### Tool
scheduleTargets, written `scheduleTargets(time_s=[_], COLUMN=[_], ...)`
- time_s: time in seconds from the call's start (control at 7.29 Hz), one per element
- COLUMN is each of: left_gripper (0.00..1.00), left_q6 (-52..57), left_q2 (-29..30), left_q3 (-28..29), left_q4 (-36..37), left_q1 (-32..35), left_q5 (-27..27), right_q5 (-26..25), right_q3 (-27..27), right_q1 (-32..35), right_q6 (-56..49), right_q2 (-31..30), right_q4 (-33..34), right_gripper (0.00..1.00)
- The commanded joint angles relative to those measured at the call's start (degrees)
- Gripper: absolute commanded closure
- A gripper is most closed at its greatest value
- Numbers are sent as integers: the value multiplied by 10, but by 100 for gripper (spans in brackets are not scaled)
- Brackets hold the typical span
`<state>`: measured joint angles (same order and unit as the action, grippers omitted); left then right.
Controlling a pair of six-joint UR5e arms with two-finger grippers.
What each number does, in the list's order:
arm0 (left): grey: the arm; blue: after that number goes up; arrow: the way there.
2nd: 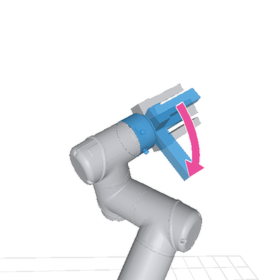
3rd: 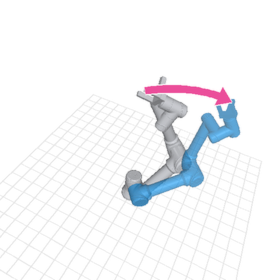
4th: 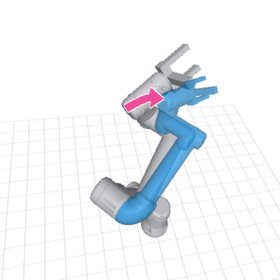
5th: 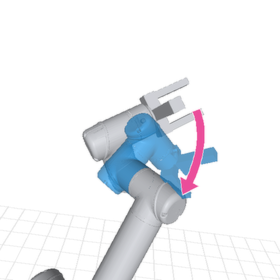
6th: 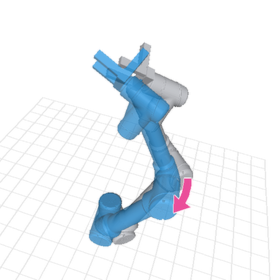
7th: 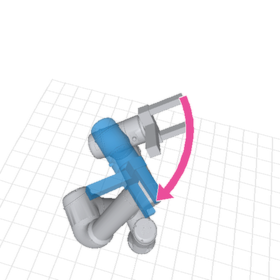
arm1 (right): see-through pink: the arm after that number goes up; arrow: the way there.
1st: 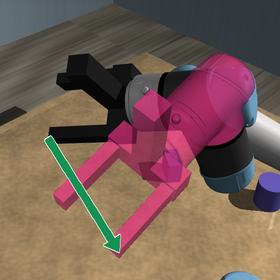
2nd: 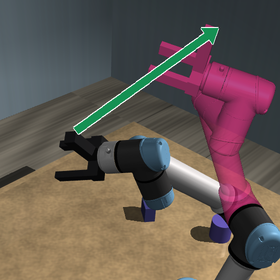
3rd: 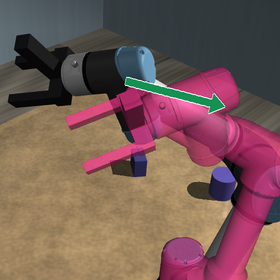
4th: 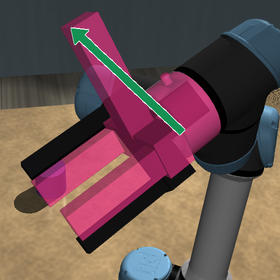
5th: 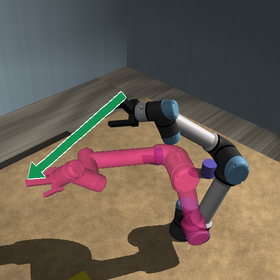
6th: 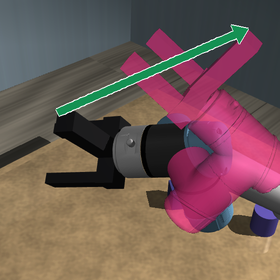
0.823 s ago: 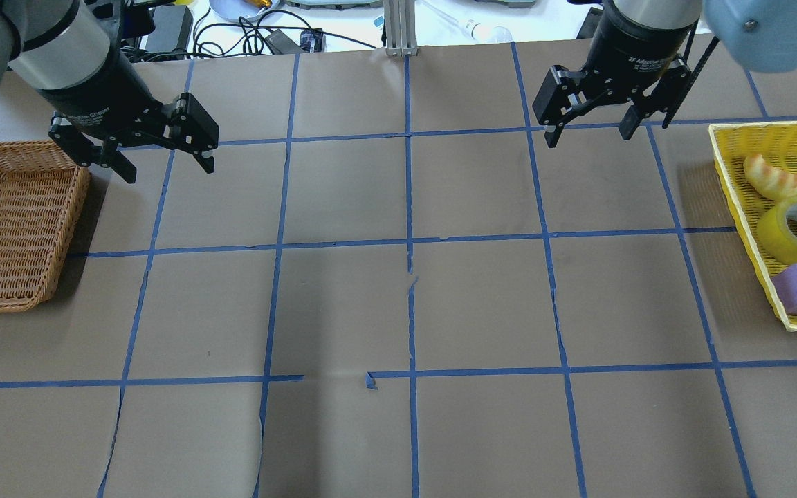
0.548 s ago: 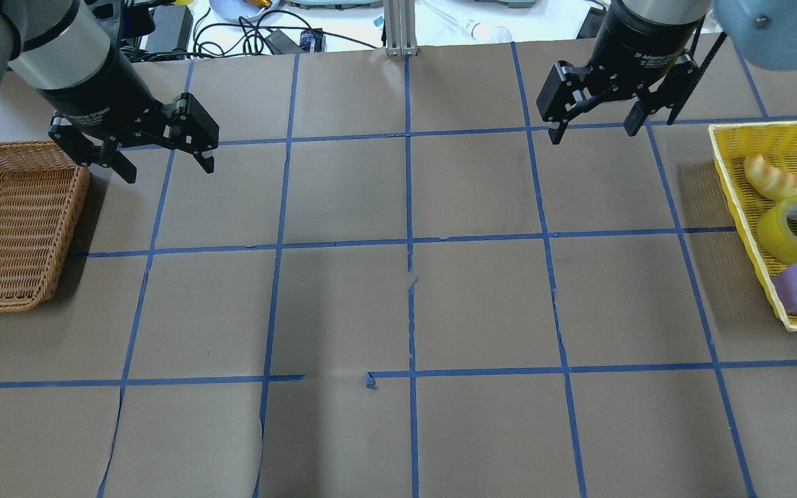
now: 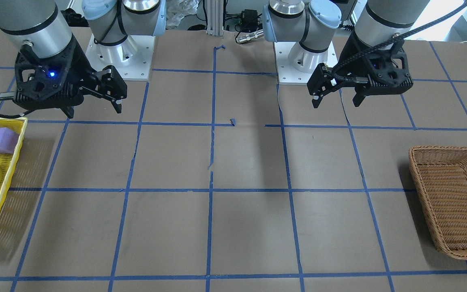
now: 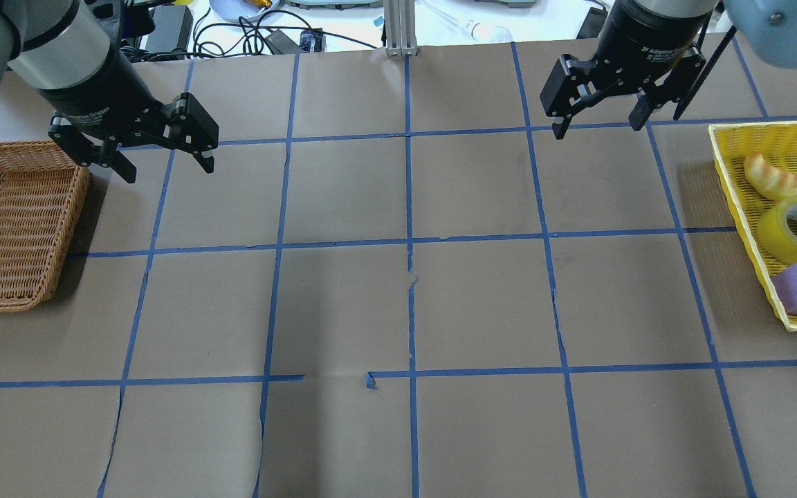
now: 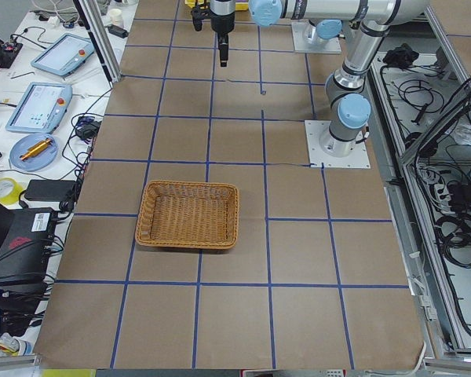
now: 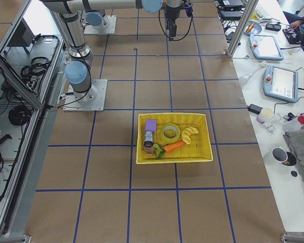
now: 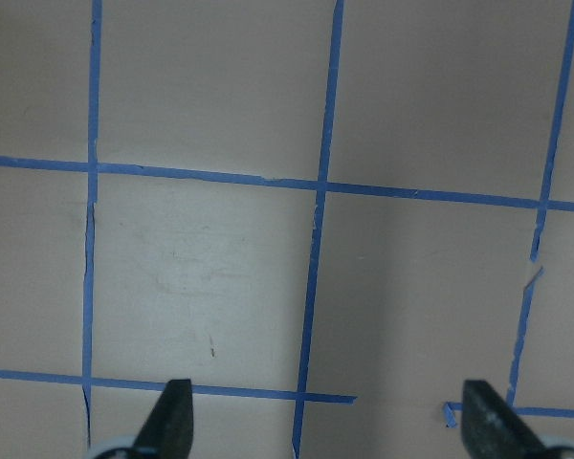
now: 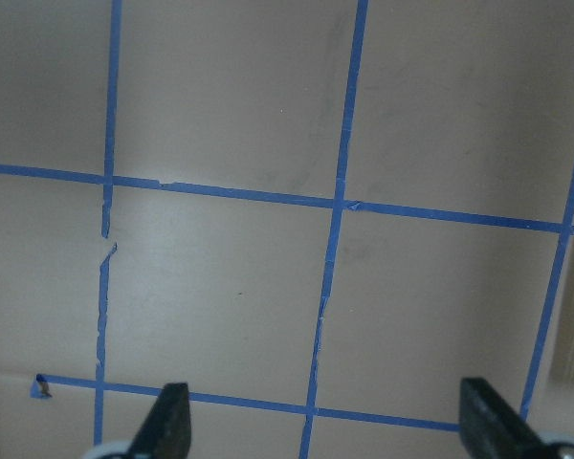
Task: Transfer tape with both arms
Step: 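Move the right gripper toward the yellow basket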
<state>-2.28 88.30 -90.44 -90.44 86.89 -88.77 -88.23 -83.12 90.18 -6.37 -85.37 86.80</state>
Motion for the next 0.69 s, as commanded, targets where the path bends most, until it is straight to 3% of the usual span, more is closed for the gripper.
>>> scheduleTargets(time_s=[0.0,0.55], left_gripper=[0,0], left_q6=[0,0], left_q2=[0,-1], left_q3=[0,0], left_q4=[0,-1], left_q1=[-1,0], left_q5=[0,0], right_q5=[-40,-44], right_q3=[-3,9], right_q1=[-2,-4], right_q6=[-1,-7], right_q2=[-3,-5], right_q4=[0,8], right_gripper=[0,0])
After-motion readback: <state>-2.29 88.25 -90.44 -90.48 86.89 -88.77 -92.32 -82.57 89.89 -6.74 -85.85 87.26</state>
